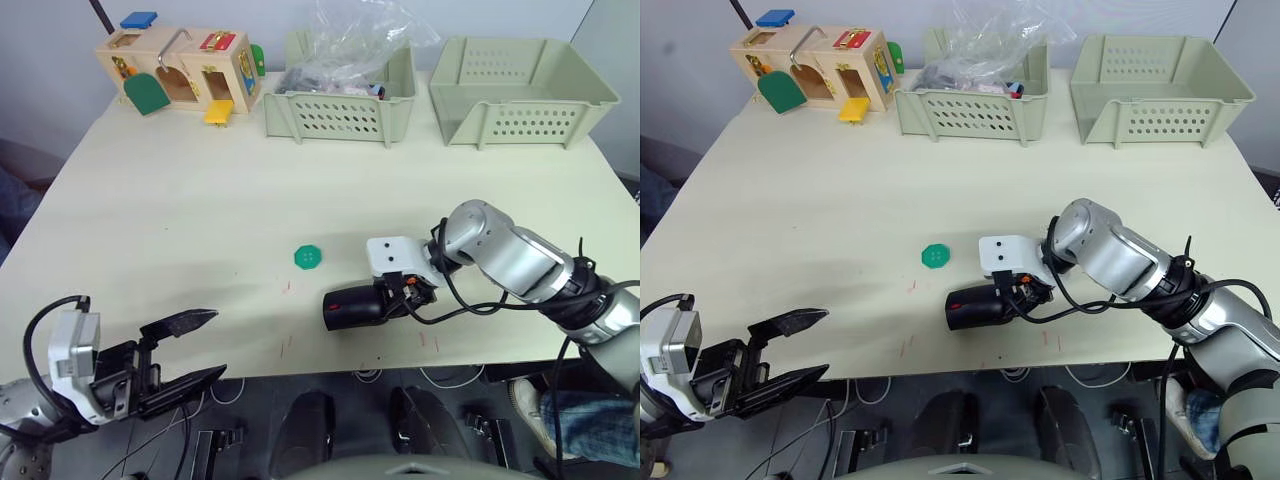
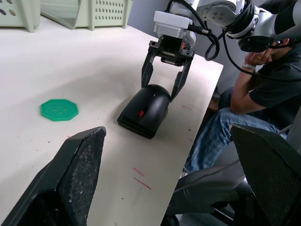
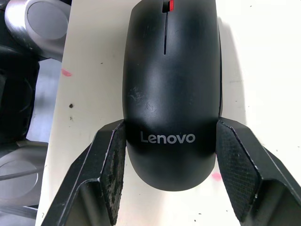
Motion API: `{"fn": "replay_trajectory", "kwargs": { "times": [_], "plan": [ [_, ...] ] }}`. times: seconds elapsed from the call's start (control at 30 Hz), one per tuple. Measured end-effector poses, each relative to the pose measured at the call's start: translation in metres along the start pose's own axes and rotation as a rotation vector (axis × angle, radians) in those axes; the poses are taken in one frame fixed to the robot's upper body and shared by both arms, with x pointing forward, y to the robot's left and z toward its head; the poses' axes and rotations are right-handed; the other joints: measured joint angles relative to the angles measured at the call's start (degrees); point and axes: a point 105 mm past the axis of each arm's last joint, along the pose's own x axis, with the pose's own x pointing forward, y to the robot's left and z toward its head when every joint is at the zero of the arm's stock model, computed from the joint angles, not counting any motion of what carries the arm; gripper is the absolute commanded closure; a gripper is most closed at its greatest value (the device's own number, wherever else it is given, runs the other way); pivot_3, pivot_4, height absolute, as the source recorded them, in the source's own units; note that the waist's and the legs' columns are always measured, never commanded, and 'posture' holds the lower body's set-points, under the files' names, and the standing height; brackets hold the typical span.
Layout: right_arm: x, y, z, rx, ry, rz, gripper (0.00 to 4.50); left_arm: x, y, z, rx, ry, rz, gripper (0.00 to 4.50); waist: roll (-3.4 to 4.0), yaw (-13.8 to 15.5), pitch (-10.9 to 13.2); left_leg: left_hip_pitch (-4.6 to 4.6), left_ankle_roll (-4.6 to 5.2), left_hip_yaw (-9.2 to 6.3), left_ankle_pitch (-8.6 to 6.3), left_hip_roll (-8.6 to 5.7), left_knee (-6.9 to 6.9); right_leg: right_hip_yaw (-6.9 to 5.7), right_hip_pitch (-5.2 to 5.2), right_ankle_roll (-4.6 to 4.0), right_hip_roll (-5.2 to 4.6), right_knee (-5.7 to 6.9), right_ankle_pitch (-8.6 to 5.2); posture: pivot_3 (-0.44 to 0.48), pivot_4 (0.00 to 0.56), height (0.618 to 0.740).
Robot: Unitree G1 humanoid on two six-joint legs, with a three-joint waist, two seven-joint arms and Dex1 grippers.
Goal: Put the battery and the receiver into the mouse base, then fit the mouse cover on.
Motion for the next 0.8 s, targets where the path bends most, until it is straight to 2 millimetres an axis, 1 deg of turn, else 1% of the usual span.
{"fn": "replay_trajectory", "kwargs": {
  "times": [0.43,0.8],
  "plan": [
    [0.002,0.0007,0.0002,0.03,0.005,0.004,2.27,-0.0004,-0.0018,-0.0023,-0.004,-0.009,0.005,0.0,0.0,-0.04,0.0,0.0,0.0,0.0,0.0,0.0,0.0,0.0,0.0,0.0,0.0,0.0,0.0,0.0,0.15,0.74],
    [0.0021,0.0002,0.002,0.015,0.029,0.019,2.27,-0.0001,-0.0037,-0.003,-0.005,-0.007,-0.003,0.0,0.0,-0.07,0.0,0.01,0.0,0.0,0.0,0.0,0.0,-0.01,0.0,-0.01,0.0,0.0,0.0,0.0,0.15,0.74]
  ]
}}
